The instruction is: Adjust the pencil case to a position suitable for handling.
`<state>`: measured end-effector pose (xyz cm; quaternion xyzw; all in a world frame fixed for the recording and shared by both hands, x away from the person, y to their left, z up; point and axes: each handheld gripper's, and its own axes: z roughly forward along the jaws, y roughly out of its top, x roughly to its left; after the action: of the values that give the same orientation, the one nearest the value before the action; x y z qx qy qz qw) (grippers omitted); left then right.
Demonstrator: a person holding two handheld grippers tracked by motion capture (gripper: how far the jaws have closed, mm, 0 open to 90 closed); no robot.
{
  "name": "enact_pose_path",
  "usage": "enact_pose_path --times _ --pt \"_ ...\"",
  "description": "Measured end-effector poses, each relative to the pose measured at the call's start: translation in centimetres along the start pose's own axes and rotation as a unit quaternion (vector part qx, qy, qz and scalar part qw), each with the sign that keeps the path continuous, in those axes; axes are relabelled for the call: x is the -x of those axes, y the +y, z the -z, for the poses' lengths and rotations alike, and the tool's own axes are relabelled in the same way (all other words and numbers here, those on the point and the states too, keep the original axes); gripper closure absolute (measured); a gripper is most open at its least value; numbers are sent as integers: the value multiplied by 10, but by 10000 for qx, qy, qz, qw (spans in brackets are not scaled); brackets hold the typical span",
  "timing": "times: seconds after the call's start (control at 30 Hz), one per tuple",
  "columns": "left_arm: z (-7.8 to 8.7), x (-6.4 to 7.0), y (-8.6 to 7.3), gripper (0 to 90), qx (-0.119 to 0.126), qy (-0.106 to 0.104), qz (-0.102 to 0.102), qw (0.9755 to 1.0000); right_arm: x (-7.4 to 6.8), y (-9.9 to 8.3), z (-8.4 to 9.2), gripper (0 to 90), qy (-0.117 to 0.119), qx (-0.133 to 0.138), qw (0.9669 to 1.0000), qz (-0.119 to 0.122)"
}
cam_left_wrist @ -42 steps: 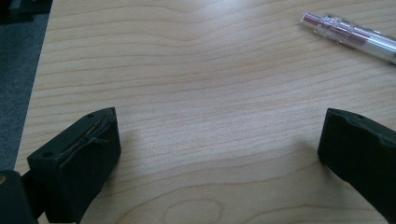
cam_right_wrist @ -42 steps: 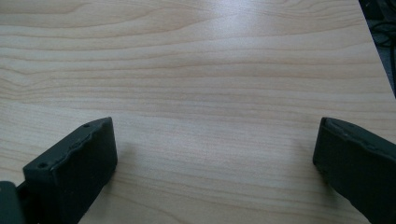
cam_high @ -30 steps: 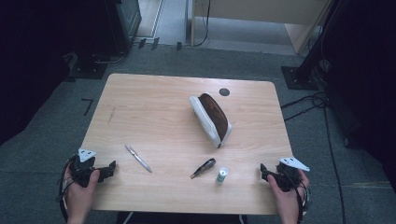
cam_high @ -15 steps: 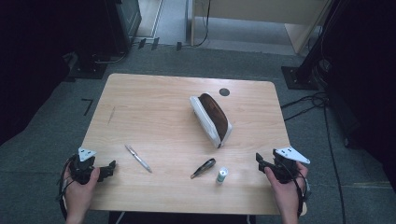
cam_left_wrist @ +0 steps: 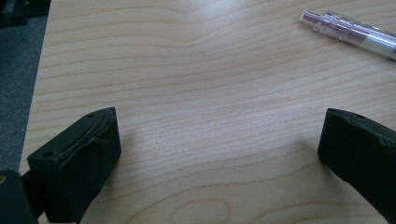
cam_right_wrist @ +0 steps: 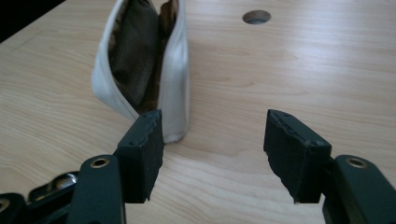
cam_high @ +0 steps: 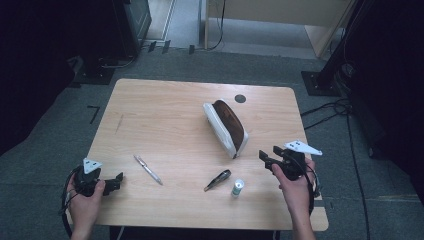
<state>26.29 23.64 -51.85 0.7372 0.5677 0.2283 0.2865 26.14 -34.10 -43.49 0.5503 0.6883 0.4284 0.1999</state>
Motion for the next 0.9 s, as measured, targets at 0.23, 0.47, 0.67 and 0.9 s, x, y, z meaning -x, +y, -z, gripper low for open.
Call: enact_pose_path --times 0.23,0.47,0.67,0.9 --pt "0 0 0 0 1 -1 0 10000 -19 17 -16 441 -28 -47 9997 244" --pt "0 0 0 0 2 0 2 10000 -24 29 -29 462 48 -97 9994 315" --pt "0 0 0 0 0 0 -7 10000 -28 39 -40 441 177 -155 9990 393" --pt "0 0 0 0 4 5 -7 10000 -27 46 -53 410 175 -217 9988 398"
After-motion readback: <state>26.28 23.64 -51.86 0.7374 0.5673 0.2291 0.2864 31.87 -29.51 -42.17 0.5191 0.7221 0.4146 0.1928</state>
